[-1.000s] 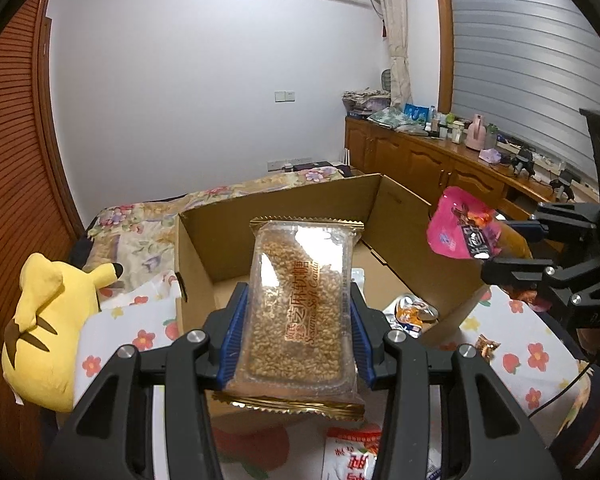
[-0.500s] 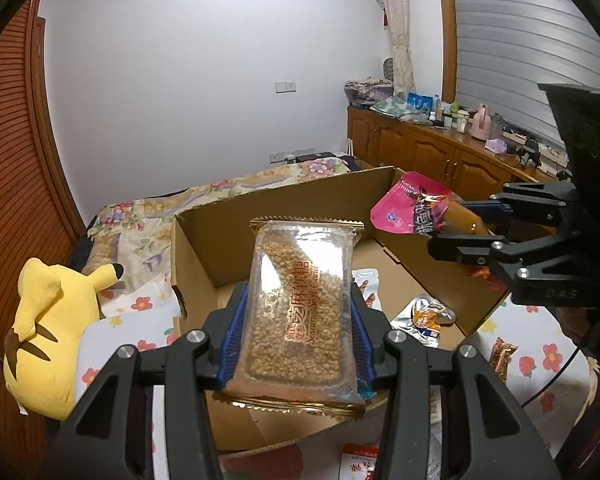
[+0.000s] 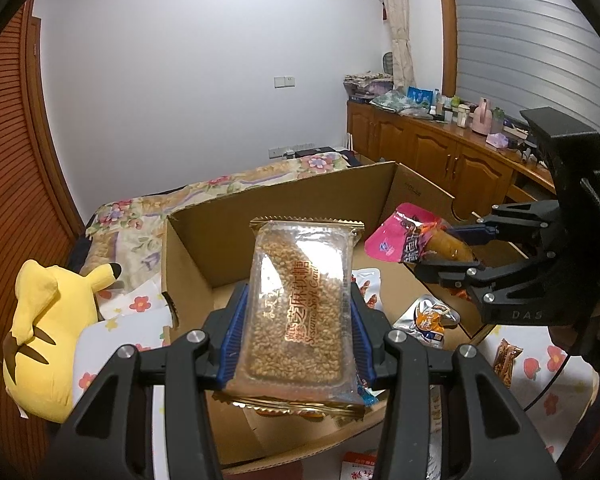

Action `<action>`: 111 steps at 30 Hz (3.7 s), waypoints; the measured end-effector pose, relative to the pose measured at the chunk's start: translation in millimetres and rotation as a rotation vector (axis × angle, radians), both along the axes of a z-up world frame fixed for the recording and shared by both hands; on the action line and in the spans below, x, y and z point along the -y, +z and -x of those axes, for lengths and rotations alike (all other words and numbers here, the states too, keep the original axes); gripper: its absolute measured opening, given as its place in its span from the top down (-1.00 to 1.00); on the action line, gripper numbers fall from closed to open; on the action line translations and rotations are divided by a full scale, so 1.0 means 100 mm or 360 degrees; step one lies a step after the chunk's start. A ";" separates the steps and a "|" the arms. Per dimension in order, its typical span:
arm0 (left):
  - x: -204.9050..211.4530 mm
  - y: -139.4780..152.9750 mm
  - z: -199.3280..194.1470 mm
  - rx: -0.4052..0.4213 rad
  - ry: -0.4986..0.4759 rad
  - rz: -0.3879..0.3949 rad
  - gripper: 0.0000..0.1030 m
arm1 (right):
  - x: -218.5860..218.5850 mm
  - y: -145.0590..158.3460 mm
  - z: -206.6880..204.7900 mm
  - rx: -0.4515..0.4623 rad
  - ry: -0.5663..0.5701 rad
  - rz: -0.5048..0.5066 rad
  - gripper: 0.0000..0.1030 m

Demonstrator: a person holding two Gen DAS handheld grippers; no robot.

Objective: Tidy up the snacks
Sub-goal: 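Carry both packets over the box and open the right tool to drop the pink snack, then open the left tool to drop the granola-bar packet into the box, then move the left tool to the white duck-neck packet while the right tool approaches the copper foil candy, then grasp the copper foil candy with the right tool while the left tool grasps the white packet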

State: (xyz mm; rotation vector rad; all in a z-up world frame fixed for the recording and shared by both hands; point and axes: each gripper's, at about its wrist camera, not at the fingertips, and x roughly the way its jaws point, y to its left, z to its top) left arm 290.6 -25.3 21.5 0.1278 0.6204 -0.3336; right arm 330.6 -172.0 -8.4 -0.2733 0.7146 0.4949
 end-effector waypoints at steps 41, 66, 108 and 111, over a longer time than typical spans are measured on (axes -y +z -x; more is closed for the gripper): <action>0.09 0.04 0.69 0.0000 -0.0037 0.0038 -0.14 | 0.88 0.05 1.05 0.0053 -0.0171 -0.0261 -0.12; 0.04 -1.09 1.17 -0.0282 0.0010 -0.0016 -0.15 | 1.09 -0.64 1.49 -0.0128 -0.0319 -0.0172 -0.13; 0.06 -1.29 1.03 -0.0350 0.0121 -0.0088 -0.47 | 0.80 -0.99 1.10 -0.0201 -0.0364 -0.0065 0.64; 0.06 -1.31 1.01 -0.0370 0.0128 -0.0098 -0.48 | 0.82 -0.96 1.26 -0.0189 -0.0338 -0.0112 0.65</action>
